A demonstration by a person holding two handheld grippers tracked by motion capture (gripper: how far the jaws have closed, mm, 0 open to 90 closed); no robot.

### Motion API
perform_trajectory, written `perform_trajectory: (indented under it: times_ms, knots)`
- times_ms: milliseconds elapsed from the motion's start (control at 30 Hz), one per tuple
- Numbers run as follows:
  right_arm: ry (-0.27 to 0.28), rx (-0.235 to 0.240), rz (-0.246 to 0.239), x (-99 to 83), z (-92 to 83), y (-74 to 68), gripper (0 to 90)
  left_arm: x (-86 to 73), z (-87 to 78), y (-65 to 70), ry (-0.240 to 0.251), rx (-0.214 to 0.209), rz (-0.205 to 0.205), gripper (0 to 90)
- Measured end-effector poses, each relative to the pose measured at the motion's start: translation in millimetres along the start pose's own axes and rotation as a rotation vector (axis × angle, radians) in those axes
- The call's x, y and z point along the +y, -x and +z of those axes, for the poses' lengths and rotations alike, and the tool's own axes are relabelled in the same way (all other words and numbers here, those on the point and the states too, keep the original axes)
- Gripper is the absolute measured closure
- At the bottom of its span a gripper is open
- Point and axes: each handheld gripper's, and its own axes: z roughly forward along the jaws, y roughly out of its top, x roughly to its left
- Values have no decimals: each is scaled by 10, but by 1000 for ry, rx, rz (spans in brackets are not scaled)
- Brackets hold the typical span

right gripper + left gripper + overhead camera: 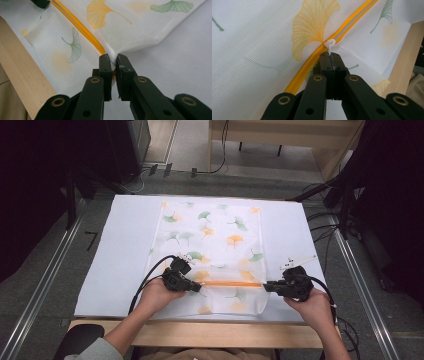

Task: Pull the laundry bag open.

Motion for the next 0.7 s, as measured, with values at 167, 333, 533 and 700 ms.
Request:
perform_trajectory:
  times_ms: [167,333,533,700]
  knots:
    - [-10,-3,-2,3,17,-8,856,15,-27,2,-4,1,-1,900]
    - [-11,-2,0,7,18,-20,856,7,-58,-22,-1,-17,-6,900]
    - [-12,3,2,5,19,-13,856,-18,-86,-38,15,-34,-6,900]
    - [-13,4,2,5,33,5,856,-18,-76,-56,18,-42,-8,900]
